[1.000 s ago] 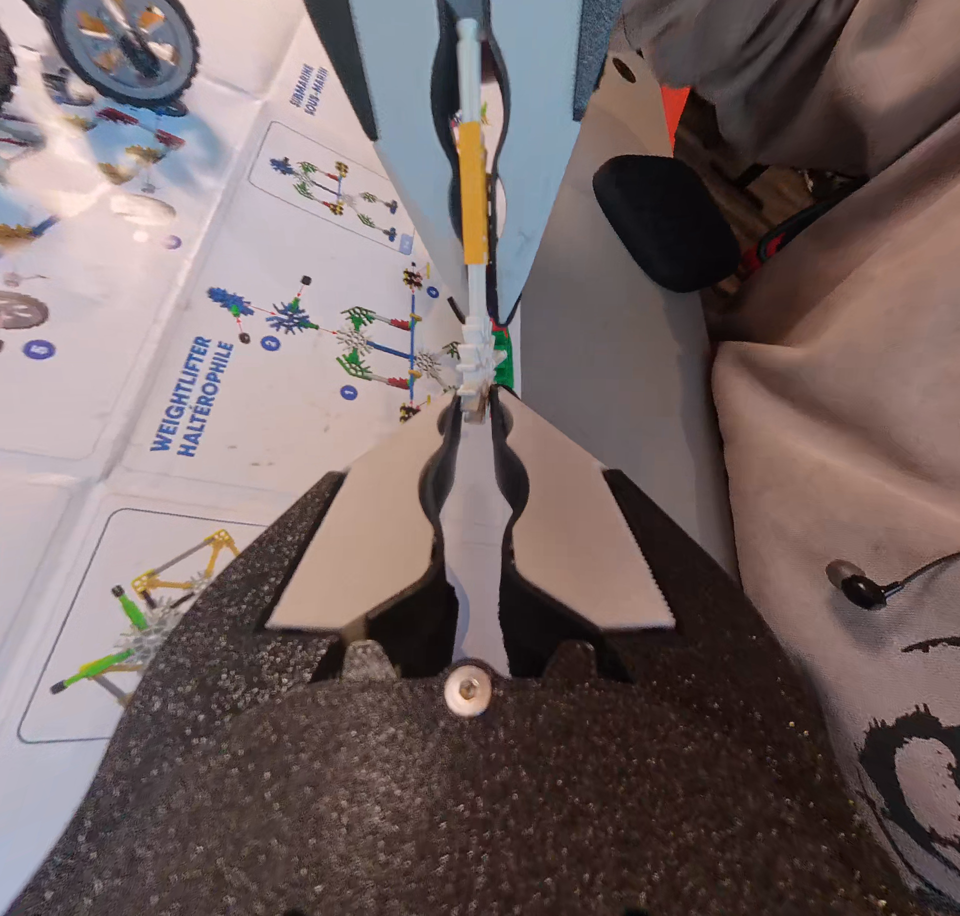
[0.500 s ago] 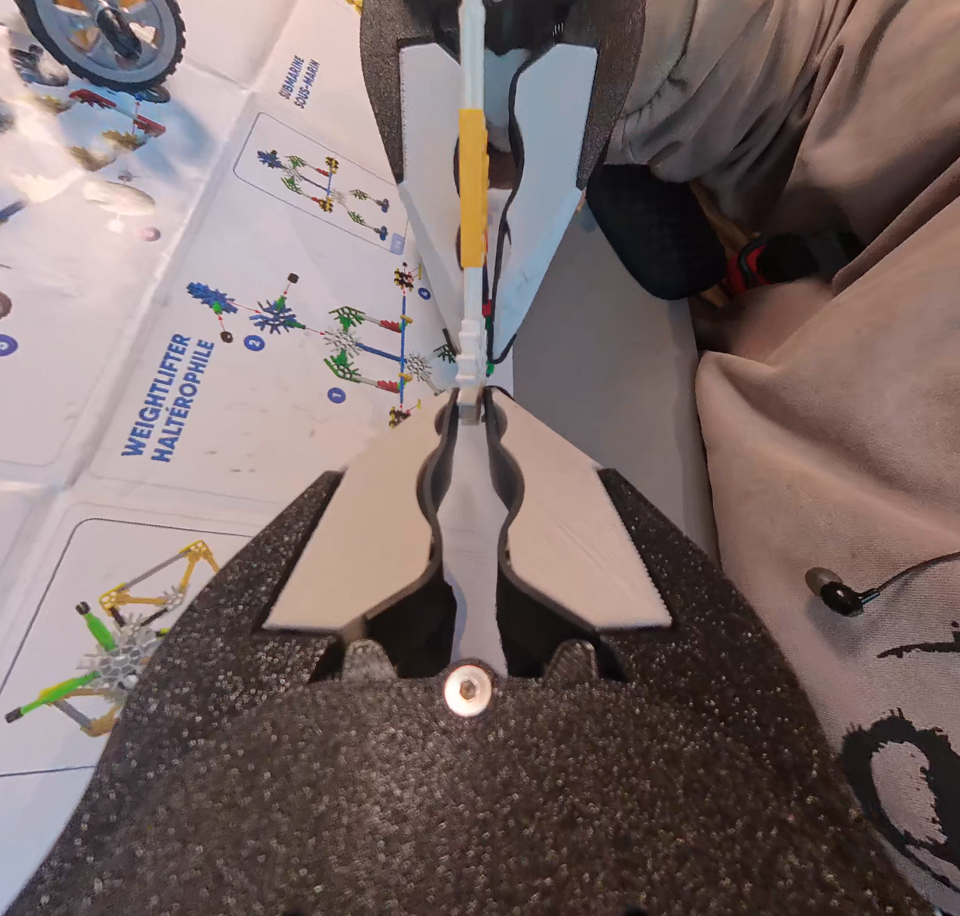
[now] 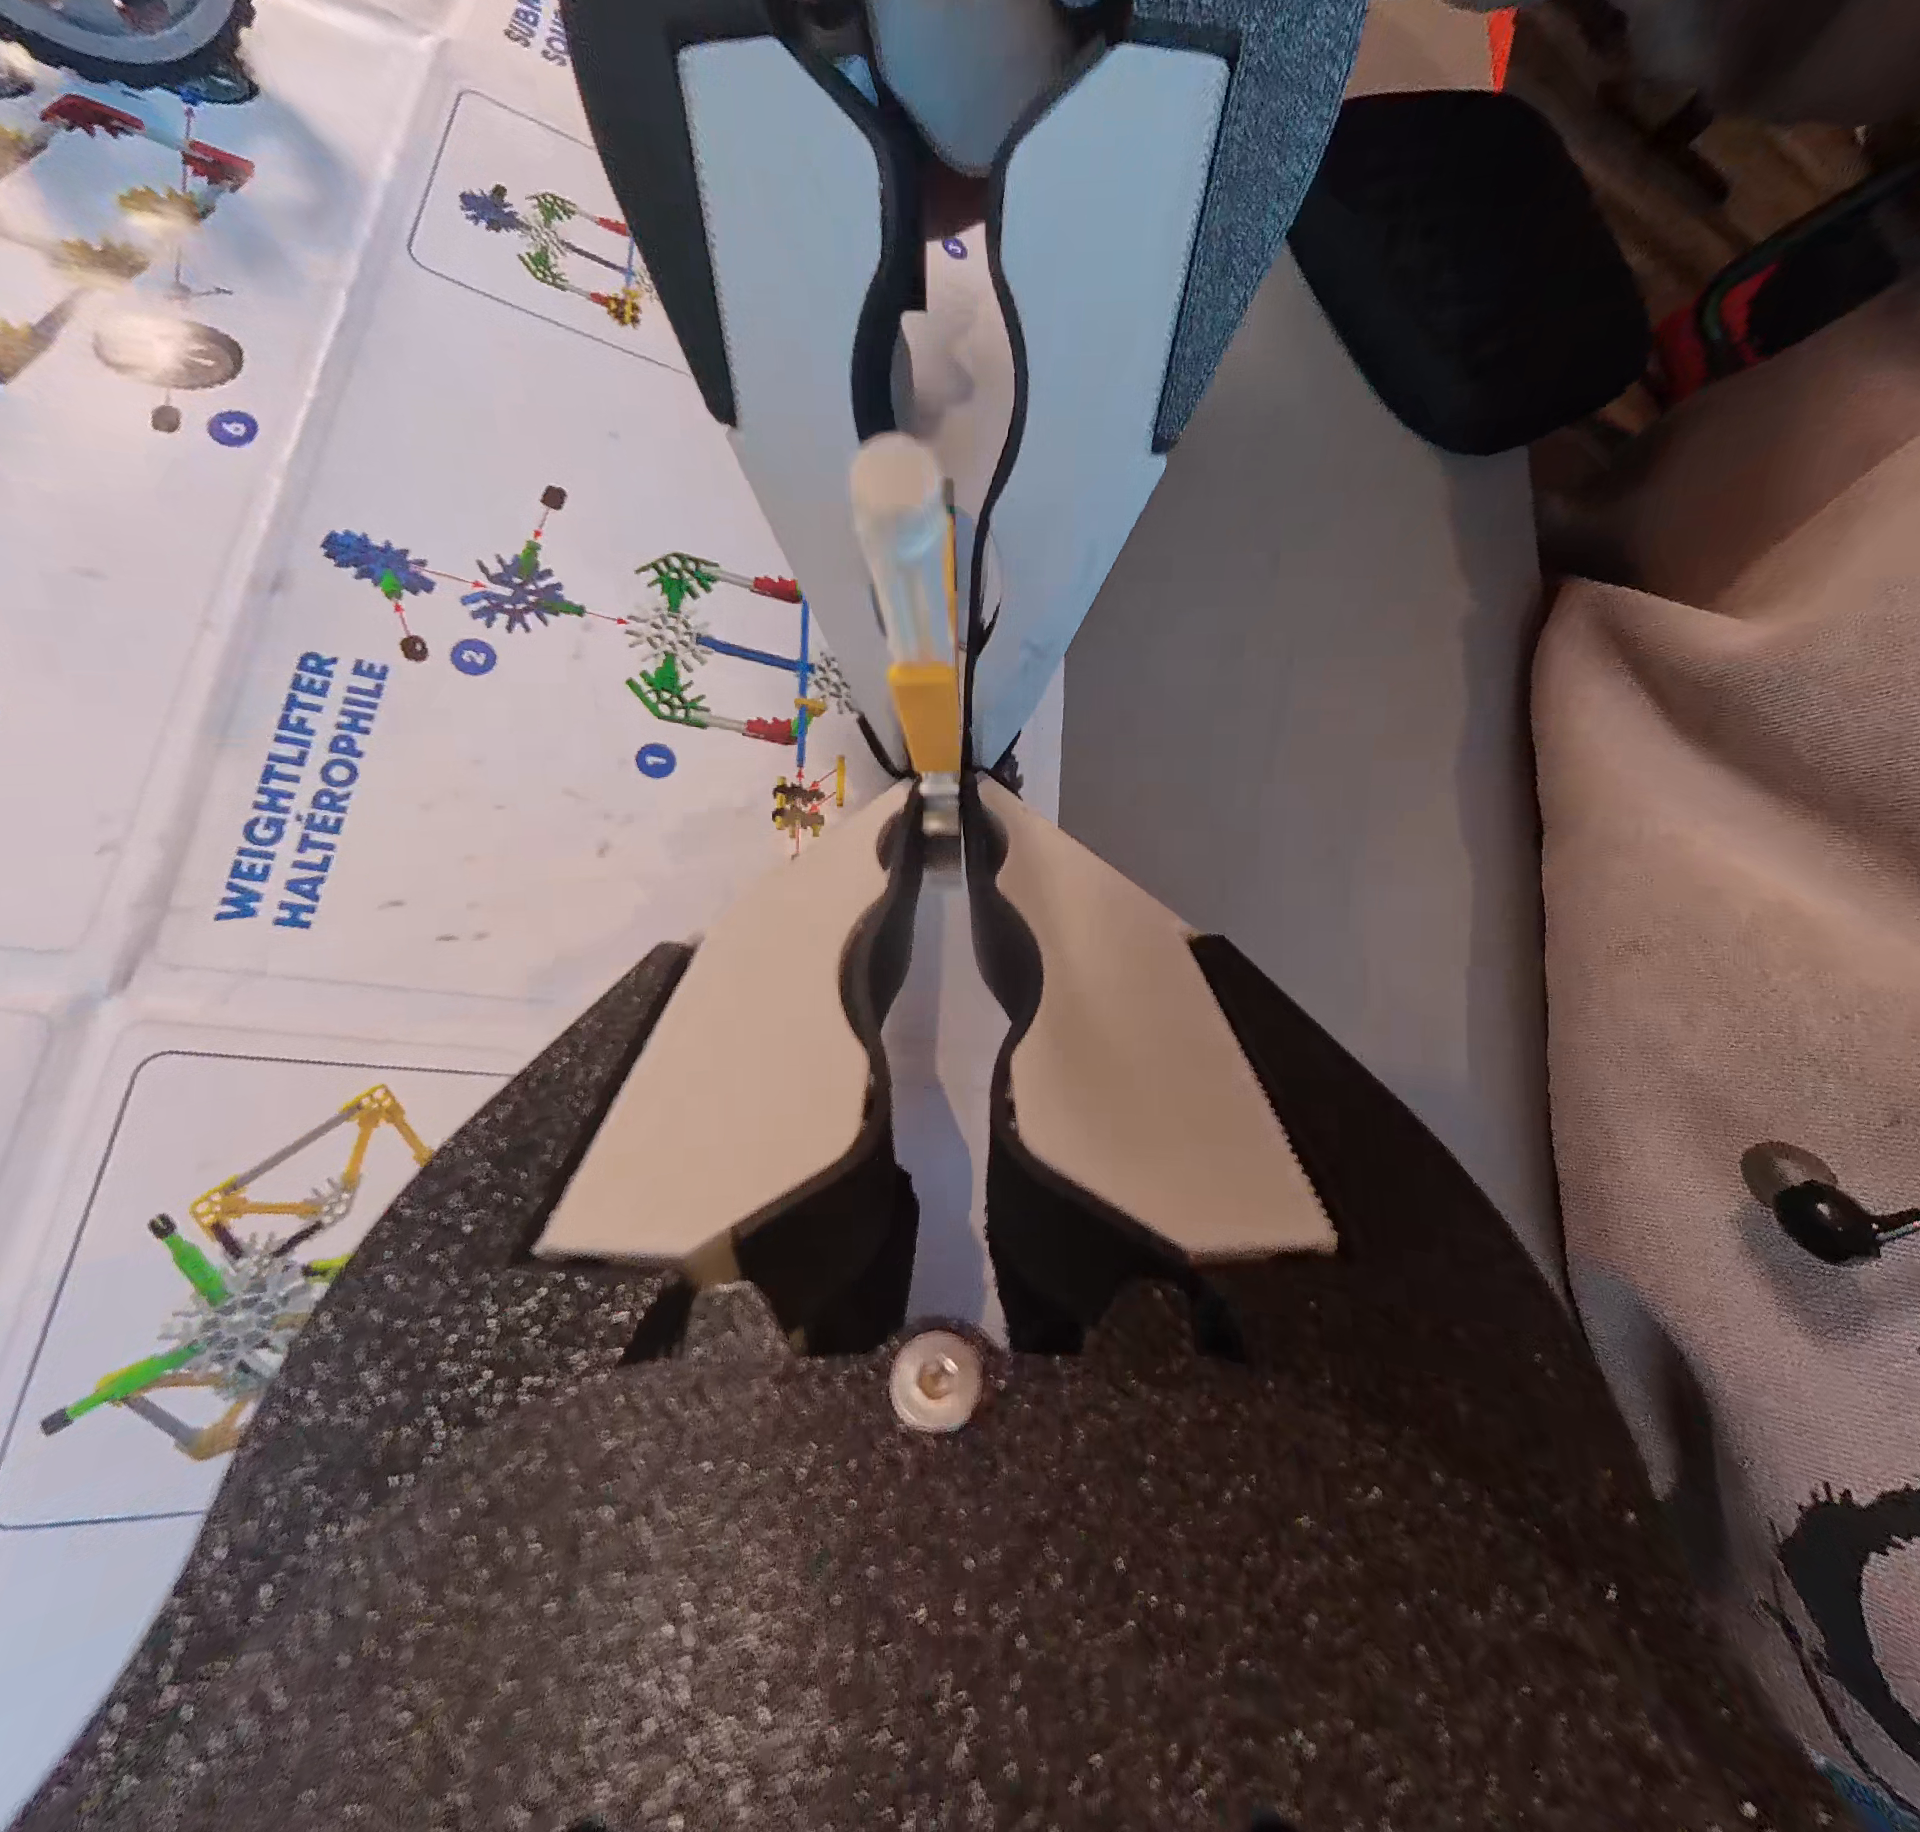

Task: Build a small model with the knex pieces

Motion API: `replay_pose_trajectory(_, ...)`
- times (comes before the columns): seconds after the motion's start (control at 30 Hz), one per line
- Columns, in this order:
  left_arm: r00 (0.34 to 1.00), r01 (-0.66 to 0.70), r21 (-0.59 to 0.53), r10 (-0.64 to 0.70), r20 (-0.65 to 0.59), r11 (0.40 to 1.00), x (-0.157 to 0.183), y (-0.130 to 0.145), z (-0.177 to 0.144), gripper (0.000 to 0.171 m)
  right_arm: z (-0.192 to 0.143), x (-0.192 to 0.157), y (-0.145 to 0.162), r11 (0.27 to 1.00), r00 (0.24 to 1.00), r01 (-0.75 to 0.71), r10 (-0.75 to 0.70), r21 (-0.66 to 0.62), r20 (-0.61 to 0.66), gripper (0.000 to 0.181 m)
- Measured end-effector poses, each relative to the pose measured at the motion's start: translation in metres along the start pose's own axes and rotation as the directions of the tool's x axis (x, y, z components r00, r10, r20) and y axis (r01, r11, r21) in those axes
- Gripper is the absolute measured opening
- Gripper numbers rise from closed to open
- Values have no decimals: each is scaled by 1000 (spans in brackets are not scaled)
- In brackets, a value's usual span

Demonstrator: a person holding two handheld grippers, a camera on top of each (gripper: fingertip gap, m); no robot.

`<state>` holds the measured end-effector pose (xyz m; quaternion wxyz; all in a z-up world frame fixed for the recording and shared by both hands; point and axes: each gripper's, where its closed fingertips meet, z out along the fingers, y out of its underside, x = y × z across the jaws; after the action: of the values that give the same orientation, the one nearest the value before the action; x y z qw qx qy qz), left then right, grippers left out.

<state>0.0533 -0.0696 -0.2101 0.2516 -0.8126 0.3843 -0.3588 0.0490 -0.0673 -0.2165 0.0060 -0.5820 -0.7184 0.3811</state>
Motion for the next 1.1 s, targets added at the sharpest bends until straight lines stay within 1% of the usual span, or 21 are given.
replay_pose_trajectory(0.07, 1000, 2, -21, -3, -16, 1000, 2, 2, -1, 4, -4, 0, -4, 999, 1000, 28, -28, 16, 14, 14)
replay_pose_trajectory(0.13, 998, 18, -40, -20, -57, 999, 5, 5, -2, 4, -10, -6, -14, 997, 997, 30, -35, 75, 68, 16)
replay_pose_trajectory(0.17, 996, 28, -53, -32, -83, 998, 7, 6, -3, 4, -13, -8, -17, 995, 996, 34, -41, 89, 80, 13)
replay_pose_trajectory(0.2, 994, 33, -58, -39, -99, 998, 7, 7, -3, 4, -13, -8, -17, 996, 996, 50, -56, 80, 75, 5)
replay_pose_trajectory(0.27, 992, 37, -62, -44, -115, 997, 8, 7, -3, 4, -12, -8, -16, 995, 995, 68, -73, 70, 64, 4)
replay_pose_trajectory(0.33, 992, 47, -35, -51, -119, 998, 6, 4, -4, 4, -15, -6, -15, 996, 997, 45, -50, 77, 56, 4)
replay_pose_trajectory(0.43, 988, 86, 31, -81, -132, 996, 4, -3, -11, 4, -21, -5, -16, 988, 997, -37, 26, 149, 72, 3)
replay_pose_trajectory(0.47, 987, 91, 41, -85, -135, 995, 4, -4, -12, 4, -23, -5, -17, 982, 995, -68, 54, 175, 82, 3)
replay_pose_trajectory(0.53, 986, 86, 14, -83, -145, 996, 7, -2, -10, 4, -21, -7, -15, 977, 993, -88, 70, 196, 95, 4)
replay_pose_trajectory(0.57, 985, 79, -6, -79, -152, 997, 8, 0, -8, 4, -19, -9, -13, 978, 993, -88, 69, 190, 100, 4)
replay_pose_trajectory(0.6, 984, 77, -20, -79, -160, 997, 9, 1, -5, 4, -17, -12, -12, 981, 992, -79, 60, 178, 108, 9)
replay_pose_trajectory(0.67, 979, 91, -33, -95, -181, 995, 10, 1, -3, 4, -14, -12, -9, 988, 995, -55, 41, 146, 94, 10)
replay_pose_trajectory(0.77, 971, 109, -52, -118, -208, 993, 12, 1, -2, 4, -8, -13, -3, 996, 996, -24, 17, 82, 85, 5)
replay_pose_trajectory(0.83, 971, 116, -58, -125, -203, 992, 12, 1, -1, 4, -8, -12, -3, 997, 995, -42, 35, 69, 97, 5)
replay_pose_trajectory(0.93, 979, 124, -49, -131, -157, 991, 6, 0, -1, 6, -9, -9, -3, 993, 991, -87, 79, 77, 106, 4)
replay_pose_trajectory(1.0, 989, 104, -62, -110, -104, 993, 3, 1, 0, 8, -8, -7, -2, 992, 992, -89, 80, 92, 97, 4)
replay_pose_trajectory(1.1, 998, 64, -96, -66, -13, 993, -1, 2, 1, 10, -8, -4, -2, 994, 998, -46, 41, 102, 49, 5)
